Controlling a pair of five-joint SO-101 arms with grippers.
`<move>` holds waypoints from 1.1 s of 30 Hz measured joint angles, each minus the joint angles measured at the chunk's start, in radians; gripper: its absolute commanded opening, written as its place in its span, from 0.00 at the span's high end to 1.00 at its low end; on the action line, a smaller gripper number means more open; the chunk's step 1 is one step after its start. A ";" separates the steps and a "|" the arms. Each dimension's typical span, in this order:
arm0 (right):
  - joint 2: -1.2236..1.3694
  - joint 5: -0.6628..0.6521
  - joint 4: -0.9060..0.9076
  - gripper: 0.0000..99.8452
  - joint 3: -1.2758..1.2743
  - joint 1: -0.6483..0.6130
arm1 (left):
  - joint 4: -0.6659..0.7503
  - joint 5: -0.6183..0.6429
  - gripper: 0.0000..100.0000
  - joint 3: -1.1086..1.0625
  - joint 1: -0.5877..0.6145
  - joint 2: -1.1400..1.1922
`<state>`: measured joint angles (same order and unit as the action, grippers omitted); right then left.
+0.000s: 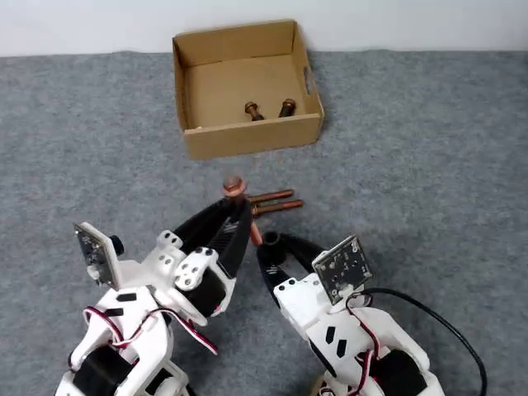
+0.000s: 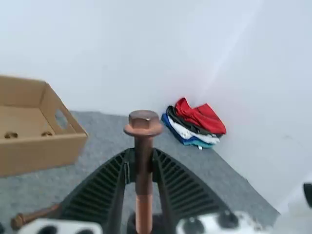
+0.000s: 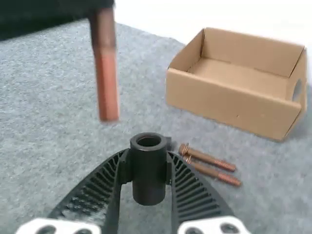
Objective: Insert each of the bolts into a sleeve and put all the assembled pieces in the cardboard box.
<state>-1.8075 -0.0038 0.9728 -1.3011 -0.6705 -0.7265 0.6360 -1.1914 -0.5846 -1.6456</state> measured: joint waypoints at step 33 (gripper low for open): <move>0.002 -0.029 -0.009 0.99 -0.003 -0.058 | 0.196 -0.015 1.00 -0.209 0.068 -0.026</move>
<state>-1.8059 -0.0330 0.9636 -1.3042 -0.7288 -0.5301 0.6206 -1.4001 -0.5171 -1.6717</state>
